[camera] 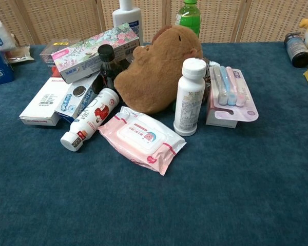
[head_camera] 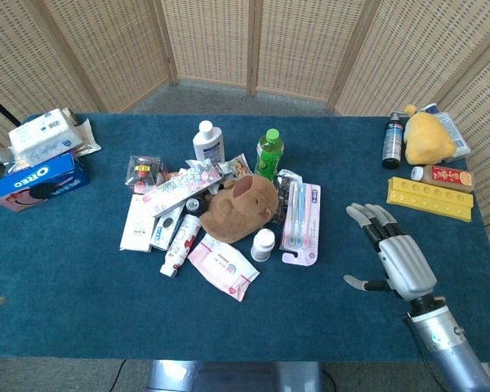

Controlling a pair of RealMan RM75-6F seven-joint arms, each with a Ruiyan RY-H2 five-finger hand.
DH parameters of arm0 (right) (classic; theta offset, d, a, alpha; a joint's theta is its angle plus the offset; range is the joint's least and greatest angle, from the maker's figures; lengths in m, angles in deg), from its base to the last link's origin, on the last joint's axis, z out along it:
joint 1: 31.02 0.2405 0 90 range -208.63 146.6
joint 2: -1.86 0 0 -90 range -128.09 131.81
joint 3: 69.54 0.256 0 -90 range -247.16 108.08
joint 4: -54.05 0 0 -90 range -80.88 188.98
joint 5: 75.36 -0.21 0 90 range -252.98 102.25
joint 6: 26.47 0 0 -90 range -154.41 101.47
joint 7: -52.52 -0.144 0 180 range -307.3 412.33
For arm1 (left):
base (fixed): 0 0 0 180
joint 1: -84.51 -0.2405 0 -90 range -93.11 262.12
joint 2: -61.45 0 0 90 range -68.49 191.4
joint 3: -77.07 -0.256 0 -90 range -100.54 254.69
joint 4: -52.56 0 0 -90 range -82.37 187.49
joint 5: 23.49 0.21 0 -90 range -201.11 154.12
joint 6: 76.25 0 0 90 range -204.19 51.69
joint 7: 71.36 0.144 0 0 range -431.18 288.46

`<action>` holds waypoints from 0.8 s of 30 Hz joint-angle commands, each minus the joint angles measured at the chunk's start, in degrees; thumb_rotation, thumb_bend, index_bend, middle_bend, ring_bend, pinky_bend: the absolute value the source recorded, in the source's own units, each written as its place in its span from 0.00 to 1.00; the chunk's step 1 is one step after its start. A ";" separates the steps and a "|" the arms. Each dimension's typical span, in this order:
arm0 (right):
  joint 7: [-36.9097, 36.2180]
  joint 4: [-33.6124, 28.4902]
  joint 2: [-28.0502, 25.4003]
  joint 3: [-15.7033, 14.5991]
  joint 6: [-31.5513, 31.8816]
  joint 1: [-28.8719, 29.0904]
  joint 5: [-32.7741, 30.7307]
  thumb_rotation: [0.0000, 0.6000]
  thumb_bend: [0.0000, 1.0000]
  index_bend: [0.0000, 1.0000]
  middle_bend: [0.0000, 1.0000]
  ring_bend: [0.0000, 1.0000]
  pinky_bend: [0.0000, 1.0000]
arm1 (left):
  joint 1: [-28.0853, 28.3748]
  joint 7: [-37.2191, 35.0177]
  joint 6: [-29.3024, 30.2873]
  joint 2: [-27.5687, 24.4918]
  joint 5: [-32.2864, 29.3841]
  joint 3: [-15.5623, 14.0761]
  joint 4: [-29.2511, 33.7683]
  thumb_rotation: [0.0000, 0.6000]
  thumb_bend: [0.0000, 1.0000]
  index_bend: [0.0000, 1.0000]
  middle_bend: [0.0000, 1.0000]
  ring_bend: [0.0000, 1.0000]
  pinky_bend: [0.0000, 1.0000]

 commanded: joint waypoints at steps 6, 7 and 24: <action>10.61 0.85 6.33 7.77 -10.19 12.12 -15.21 1.00 0.00 0.00 0.00 0.00 0.00 | 0.57 0.43 -1.02 0.34 -1.37 0.37 -0.09 1.00 0.00 0.00 0.00 0.00 0.00; 11.59 1.56 7.09 8.39 -11.09 13.48 -16.85 1.00 0.00 0.00 0.00 0.00 0.00 | 0.66 0.56 -1.21 0.40 -1.48 0.40 -0.04 1.00 0.00 0.00 0.00 0.00 0.00; 22.64 14.81 18.51 12.83 -18.01 31.98 -39.23 1.00 0.00 0.00 0.00 0.00 0.00 | 2.72 4.51 -5.41 2.34 -7.10 1.44 -0.48 1.00 0.00 0.00 0.00 0.00 0.00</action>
